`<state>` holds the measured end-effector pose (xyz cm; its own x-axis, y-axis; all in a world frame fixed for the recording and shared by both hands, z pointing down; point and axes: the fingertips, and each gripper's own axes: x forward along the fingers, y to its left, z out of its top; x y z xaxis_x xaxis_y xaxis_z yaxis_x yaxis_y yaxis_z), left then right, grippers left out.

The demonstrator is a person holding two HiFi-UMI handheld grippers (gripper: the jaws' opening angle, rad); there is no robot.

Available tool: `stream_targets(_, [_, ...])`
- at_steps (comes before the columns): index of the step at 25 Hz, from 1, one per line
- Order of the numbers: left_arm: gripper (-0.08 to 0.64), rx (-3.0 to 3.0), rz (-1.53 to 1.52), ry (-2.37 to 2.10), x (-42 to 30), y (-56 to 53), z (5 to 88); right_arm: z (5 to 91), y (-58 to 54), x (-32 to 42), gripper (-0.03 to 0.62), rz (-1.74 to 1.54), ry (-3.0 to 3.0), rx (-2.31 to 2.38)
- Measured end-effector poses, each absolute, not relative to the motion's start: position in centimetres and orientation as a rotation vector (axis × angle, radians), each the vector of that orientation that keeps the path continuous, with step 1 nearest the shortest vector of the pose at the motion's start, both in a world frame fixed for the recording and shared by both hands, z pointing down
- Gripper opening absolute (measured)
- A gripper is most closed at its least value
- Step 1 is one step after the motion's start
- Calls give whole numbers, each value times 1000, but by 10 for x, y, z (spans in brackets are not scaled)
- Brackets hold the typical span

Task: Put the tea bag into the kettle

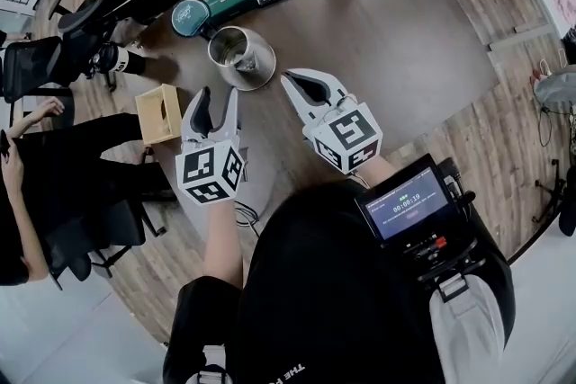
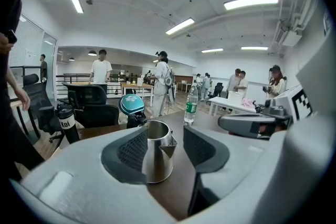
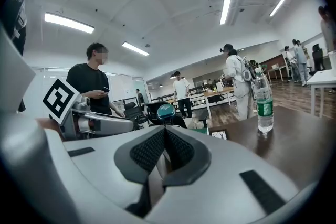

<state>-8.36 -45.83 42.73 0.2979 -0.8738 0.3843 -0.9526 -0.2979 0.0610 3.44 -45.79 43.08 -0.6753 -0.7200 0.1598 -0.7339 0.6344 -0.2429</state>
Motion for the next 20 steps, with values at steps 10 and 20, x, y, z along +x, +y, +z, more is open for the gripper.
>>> stream_targets(10, [3,2375,233,-1730,-111,-345,377,385,-371,10,6,275,-2830,1252])
stream_targets(20, [3,2449,191,-1856,-131,-212,351,375,-252,-16,6,181,-2810,1260])
